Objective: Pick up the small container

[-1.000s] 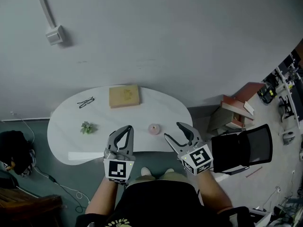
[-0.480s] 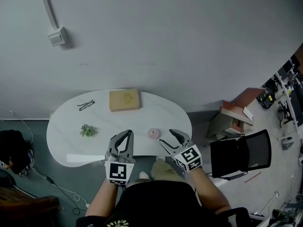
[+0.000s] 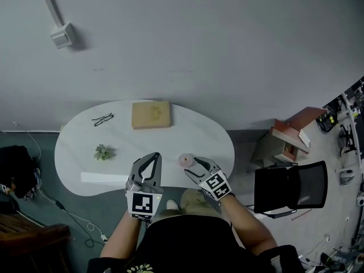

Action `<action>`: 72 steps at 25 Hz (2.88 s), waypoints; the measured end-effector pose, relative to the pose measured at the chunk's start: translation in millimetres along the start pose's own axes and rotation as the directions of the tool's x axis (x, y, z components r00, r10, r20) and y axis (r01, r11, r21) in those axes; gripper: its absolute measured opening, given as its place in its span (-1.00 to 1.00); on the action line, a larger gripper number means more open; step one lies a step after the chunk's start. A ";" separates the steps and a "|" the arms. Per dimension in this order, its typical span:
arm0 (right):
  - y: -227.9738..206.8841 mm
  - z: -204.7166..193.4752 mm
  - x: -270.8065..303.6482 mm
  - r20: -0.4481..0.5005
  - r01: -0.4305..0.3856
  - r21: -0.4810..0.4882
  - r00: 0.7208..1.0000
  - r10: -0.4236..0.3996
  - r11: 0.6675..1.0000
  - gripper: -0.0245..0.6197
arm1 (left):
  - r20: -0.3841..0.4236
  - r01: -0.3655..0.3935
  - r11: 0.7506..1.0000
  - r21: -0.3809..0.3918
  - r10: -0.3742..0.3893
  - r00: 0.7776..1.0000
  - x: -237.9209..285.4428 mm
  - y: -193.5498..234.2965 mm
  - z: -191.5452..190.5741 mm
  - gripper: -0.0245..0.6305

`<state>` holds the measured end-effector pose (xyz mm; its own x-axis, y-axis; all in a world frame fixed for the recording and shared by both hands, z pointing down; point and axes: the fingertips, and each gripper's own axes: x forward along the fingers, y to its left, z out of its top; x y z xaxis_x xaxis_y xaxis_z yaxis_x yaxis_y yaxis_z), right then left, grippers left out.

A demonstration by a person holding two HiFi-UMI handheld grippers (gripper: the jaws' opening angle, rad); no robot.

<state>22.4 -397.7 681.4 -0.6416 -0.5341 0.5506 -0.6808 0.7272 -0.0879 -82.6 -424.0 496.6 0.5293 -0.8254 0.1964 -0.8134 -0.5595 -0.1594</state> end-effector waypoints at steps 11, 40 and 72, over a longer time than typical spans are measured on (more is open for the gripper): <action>-26.1 -59.1 66.9 -0.176 -0.084 -0.079 0.982 0.069 0.993 -0.23 | -0.057 -0.016 1.000 0.006 0.016 0.998 47.3 -2.0 -11.5 -0.91; -44.5 -74.3 71.5 -0.261 -0.091 -0.124 0.964 0.056 0.988 -0.51 | -0.107 -0.073 0.997 0.015 0.074 0.991 51.6 1.6 -10.1 -0.91; -18.6 168.4 -78.9 0.144 0.011 -0.148 0.990 0.010 0.989 -0.51 | 0.022 -0.049 0.998 0.039 0.048 0.999 22.1 7.2 48.1 -0.91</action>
<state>26.2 -441.7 499.9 -0.6927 -0.5830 0.4246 -0.6280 0.7771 0.0425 -65.1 -450.0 453.3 0.4946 -0.8530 0.1667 -0.8283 -0.5207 -0.2067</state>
